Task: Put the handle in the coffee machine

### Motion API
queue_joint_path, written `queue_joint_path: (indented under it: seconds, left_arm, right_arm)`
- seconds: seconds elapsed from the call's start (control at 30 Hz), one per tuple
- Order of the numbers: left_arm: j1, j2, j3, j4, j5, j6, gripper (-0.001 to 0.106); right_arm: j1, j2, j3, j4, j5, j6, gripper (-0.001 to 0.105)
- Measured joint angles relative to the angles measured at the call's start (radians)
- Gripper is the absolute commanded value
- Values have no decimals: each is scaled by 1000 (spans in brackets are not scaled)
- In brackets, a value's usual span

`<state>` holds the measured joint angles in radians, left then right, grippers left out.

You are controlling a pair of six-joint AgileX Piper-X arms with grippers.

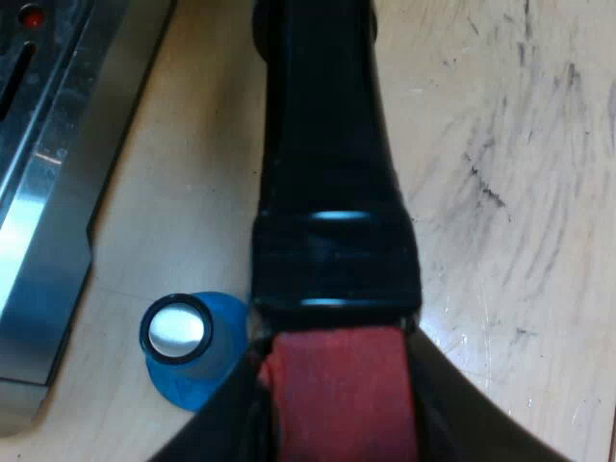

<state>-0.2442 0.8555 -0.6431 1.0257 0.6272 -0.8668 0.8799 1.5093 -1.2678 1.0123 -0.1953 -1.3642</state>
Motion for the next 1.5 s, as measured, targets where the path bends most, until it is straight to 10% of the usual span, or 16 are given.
queue_joint_path:
  seconds: [0.13,0.17,0.27,0.3,0.33,1.2,1.5]
  left_arm:
    - [0,0,0,0,0,0,0]
    - [0,0,0,0,0,0,0]
    - [0,0,0,0,2,0,0]
    - [0,0,0,0,5,0,0]
    - [0,0,0,0,4,0,0]
    - [163,0,7,20,45,6,0]
    - [174,0,8,22,45,6,0]
  right_arm:
    - [0,0,0,0,-2,0,17]
    - [0,0,0,0,-2,0,45]
    - [0,0,0,0,-2,0,56]
    - [0,0,0,0,-2,0,94]
    - [0,0,0,0,-2,0,105]
    - [27,-250,-16,-35,147,-33,105]
    - [207,-283,-16,-35,400,60,105]
